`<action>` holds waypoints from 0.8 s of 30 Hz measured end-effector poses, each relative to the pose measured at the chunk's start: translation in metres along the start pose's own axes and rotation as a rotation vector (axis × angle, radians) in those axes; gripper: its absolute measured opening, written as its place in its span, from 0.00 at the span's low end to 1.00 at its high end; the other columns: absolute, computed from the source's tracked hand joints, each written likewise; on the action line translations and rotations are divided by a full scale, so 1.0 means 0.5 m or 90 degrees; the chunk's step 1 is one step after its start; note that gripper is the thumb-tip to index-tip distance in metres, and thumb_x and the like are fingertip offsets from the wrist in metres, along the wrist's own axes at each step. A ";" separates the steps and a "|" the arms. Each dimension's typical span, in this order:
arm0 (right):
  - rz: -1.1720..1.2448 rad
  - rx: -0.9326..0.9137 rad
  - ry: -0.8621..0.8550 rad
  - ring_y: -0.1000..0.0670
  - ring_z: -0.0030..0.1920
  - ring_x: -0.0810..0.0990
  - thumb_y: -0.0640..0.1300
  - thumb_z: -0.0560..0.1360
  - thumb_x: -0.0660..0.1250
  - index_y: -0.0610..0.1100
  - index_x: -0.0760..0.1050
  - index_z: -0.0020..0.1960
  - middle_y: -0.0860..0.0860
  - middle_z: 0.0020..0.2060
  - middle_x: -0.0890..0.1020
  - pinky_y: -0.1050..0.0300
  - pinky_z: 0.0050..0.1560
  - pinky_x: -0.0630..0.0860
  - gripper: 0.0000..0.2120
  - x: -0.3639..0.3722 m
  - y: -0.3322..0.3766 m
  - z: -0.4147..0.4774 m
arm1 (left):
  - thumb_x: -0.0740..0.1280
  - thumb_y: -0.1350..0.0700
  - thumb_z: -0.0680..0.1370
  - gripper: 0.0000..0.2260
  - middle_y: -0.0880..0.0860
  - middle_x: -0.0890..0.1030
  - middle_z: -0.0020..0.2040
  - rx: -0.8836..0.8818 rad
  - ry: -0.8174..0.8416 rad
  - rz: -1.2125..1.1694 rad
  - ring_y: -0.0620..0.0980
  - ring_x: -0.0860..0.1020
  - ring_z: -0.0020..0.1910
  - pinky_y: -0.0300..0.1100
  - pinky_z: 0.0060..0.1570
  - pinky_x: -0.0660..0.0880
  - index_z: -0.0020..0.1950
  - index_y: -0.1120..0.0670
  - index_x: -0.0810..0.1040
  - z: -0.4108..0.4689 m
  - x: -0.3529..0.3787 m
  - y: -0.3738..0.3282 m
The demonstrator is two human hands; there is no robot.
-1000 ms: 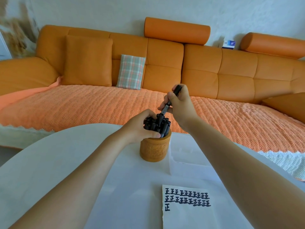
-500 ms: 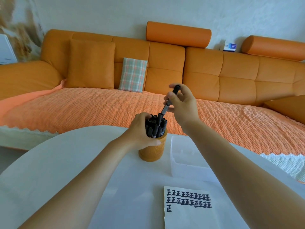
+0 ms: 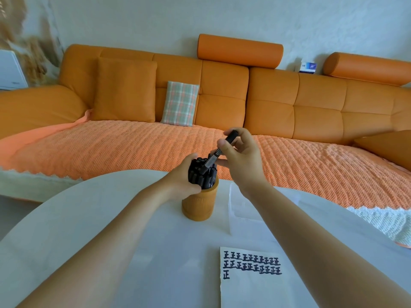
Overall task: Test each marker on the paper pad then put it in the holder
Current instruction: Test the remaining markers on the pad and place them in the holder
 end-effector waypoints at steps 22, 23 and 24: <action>-0.328 -0.157 0.180 0.54 0.45 0.81 0.37 0.78 0.66 0.52 0.72 0.54 0.57 0.41 0.78 0.60 0.41 0.80 0.11 0.104 0.019 -0.080 | 0.81 0.36 0.58 0.43 0.45 0.77 0.60 0.062 -0.098 0.005 0.46 0.77 0.61 0.52 0.55 0.78 0.66 0.41 0.65 -0.027 -0.003 0.015; -0.333 -0.164 0.184 0.54 0.46 0.82 0.37 0.78 0.66 0.52 0.72 0.54 0.57 0.41 0.78 0.58 0.41 0.81 0.11 0.101 0.020 -0.082 | 0.80 0.37 0.60 0.39 0.45 0.76 0.61 0.074 -0.092 0.019 0.47 0.76 0.61 0.52 0.56 0.77 0.66 0.40 0.66 -0.027 -0.001 0.009; -0.341 -0.167 0.188 0.53 0.45 0.82 0.37 0.79 0.66 0.51 0.72 0.55 0.57 0.41 0.78 0.56 0.41 0.81 0.10 0.099 0.019 -0.083 | 0.78 0.39 0.62 0.35 0.45 0.75 0.61 0.077 -0.076 0.029 0.47 0.75 0.62 0.53 0.58 0.76 0.66 0.39 0.67 -0.029 0.001 0.001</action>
Point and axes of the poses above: each hand's wrist, its own z-axis towards the middle knuckle, its own x-axis out of the palm, y = z × x, the point moved 10 cm from there along z, towards the middle knuckle
